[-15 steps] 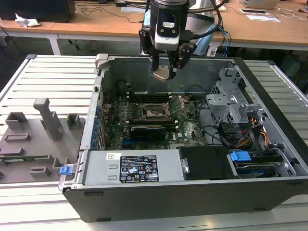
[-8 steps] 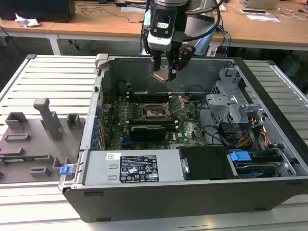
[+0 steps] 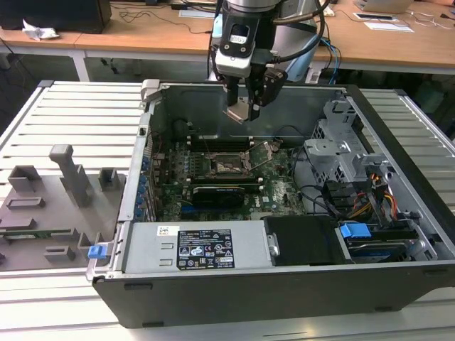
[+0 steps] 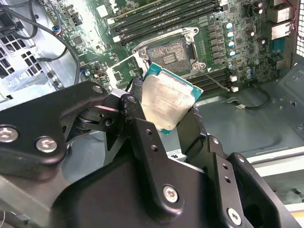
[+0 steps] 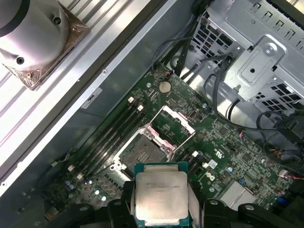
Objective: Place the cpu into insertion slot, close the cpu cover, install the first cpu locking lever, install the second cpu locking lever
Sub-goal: 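Place the cpu into insertion slot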
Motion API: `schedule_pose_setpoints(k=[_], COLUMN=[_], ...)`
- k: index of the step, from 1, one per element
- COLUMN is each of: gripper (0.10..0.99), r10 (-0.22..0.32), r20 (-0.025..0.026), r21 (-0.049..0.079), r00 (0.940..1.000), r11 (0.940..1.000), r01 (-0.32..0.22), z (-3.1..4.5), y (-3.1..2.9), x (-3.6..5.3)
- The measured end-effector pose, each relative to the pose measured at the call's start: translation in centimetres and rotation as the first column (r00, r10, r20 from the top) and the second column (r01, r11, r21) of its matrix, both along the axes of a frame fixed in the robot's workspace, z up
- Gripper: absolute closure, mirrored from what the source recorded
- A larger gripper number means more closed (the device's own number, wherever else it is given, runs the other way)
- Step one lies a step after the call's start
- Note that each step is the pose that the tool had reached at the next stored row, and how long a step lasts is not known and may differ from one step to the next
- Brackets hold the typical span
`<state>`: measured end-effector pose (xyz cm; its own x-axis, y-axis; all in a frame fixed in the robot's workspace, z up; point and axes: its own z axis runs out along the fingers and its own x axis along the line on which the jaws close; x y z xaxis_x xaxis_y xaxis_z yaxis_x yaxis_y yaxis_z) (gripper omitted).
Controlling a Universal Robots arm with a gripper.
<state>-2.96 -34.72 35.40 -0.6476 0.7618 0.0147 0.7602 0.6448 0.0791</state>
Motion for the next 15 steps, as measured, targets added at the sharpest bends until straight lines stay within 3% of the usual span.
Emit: schedule_pose_setpoints(k=[7, 11, 15], gripper=[0.553, 0.553, 0.553], r10=[-0.037, -0.136, -0.169], r20=[0.0000, 0.0001, 0.0000], r21=[0.000, 0.000, 0.000], r00=[0.9993, 0.9907, 0.9856], r11=[0.9993, 0.9907, 0.9856], r01=[0.037, 0.136, 0.169], z=[-0.19, -0.61, -1.49], y=[0.00, 0.00, 0.13], x=[0.00, 0.00, -0.03])
